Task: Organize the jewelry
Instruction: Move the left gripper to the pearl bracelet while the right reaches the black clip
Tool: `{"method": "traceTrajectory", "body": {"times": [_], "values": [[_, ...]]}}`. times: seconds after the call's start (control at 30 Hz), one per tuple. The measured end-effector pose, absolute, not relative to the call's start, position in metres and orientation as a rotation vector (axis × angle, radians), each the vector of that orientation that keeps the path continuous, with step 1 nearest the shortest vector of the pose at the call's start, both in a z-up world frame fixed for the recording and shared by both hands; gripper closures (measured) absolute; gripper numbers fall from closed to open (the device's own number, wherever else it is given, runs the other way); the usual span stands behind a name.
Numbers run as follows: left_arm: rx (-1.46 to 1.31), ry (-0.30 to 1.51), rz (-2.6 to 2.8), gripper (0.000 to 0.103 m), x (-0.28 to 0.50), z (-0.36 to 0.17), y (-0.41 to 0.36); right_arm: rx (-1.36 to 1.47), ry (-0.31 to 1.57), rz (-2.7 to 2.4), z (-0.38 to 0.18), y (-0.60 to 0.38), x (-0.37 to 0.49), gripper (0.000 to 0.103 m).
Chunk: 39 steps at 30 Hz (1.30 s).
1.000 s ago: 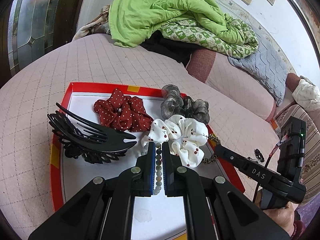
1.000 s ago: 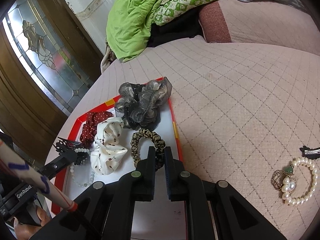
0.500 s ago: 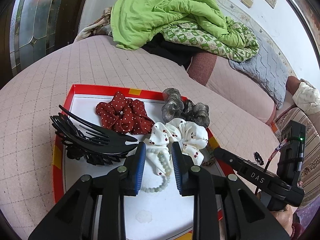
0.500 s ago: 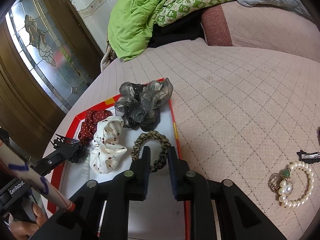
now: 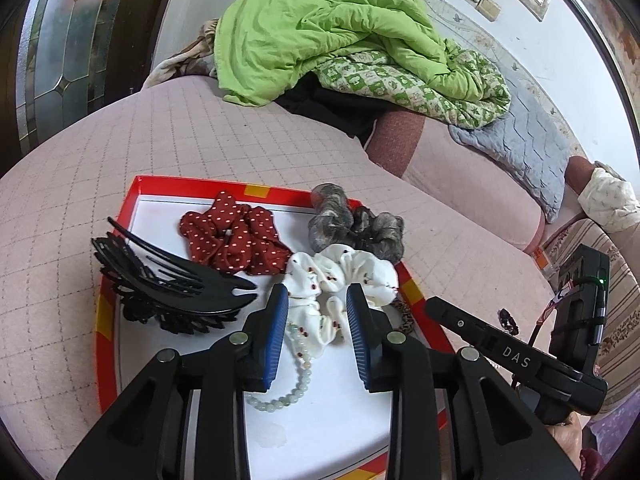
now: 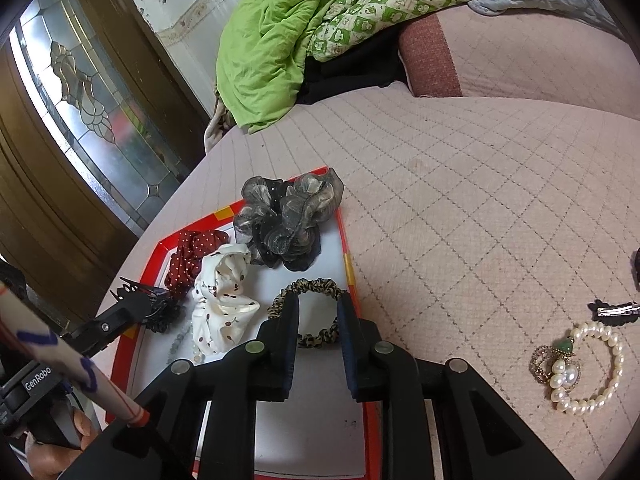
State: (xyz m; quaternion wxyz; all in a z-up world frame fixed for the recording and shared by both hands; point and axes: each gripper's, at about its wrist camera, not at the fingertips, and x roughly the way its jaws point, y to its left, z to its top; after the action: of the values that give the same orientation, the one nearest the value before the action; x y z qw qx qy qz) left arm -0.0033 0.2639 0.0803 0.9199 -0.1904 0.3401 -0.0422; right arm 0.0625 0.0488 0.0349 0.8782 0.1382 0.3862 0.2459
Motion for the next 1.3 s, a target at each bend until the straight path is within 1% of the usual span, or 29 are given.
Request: {"method": "traceTrajectory", "body": {"times": [0.5, 0.77, 0.9, 1.07, 1.3], "values": [[-0.347, 0.696, -0.183, 0.073, 0.009, 0.089, 0.21, 0.342, 0.784, 0.468, 0.05, 0.001, 0.058, 0.081], [-0.261, 0.697, -0.297, 0.072, 0.017, 0.094, 0.148, 0.37, 0.784, 0.348, 0.052, -0.08, 0.062, 0.081], [-0.234, 0.709, -0.362, 0.068, 0.021, 0.093, 0.115, 0.37, 0.805, 0.305, 0.042, -0.126, 0.07, 0.081], [-0.183, 0.75, -0.439, 0.068, 0.026, 0.084, 0.072, 0.452, 0.916, 0.331, 0.005, -0.158, 0.09, 0.081], [-0.116, 0.836, -0.498, 0.067, 0.031, 0.066, 0.037, 0.275, 0.93, 0.313, 0.008, -0.147, 0.093, 0.081]]}}
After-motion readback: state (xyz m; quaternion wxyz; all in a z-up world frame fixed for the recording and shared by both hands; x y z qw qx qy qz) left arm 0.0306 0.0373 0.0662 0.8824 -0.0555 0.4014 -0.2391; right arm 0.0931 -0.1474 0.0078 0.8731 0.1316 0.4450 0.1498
